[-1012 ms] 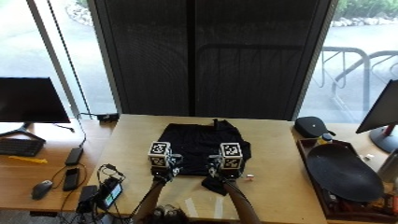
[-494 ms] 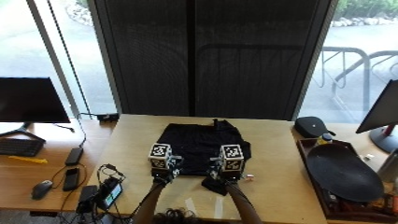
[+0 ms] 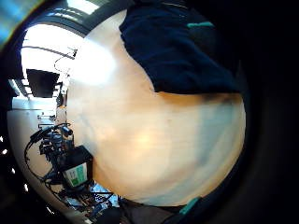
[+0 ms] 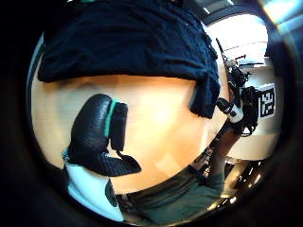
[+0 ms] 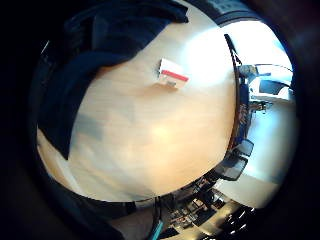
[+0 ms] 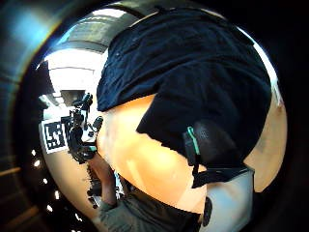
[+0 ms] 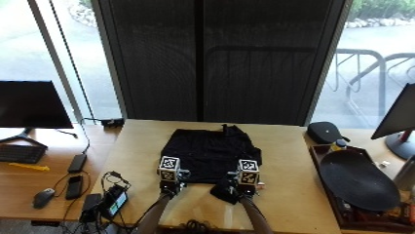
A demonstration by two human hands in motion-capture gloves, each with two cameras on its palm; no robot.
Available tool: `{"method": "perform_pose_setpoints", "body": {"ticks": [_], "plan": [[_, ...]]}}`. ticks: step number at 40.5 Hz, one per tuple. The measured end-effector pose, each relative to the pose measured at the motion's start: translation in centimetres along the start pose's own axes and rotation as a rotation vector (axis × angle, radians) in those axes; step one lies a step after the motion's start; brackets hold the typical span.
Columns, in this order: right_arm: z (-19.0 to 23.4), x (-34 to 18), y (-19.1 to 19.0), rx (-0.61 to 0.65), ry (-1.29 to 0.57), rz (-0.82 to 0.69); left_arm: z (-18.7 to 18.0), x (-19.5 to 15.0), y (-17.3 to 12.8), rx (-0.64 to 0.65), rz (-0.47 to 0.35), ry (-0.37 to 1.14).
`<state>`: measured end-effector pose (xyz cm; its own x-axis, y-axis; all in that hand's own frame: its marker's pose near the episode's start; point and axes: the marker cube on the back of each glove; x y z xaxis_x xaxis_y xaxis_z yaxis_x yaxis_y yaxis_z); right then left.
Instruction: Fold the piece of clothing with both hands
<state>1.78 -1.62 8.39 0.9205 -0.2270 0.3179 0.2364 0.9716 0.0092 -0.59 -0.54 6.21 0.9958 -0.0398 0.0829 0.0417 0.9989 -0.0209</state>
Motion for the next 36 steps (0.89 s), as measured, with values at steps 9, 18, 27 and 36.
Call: {"method": "perform_pose_setpoints", "body": {"ticks": [9,18,27,36], "plan": [[2.0,1.9,-1.6,-0.075,-0.009,0.022,1.3,-0.7,-1.1,-0.013,-0.011,-0.118],[2.1,3.6,-1.1,-0.12,0.046,0.088,2.2,-1.5,-2.7,0.101,0.016,-0.202],[0.7,4.8,-0.6,0.006,0.384,0.239,1.0,-1.7,-2.7,0.368,0.036,-0.429],[-0.8,3.9,0.5,-0.006,0.51,0.227,-0.4,-2.1,-1.4,0.265,0.044,-0.421]]}}
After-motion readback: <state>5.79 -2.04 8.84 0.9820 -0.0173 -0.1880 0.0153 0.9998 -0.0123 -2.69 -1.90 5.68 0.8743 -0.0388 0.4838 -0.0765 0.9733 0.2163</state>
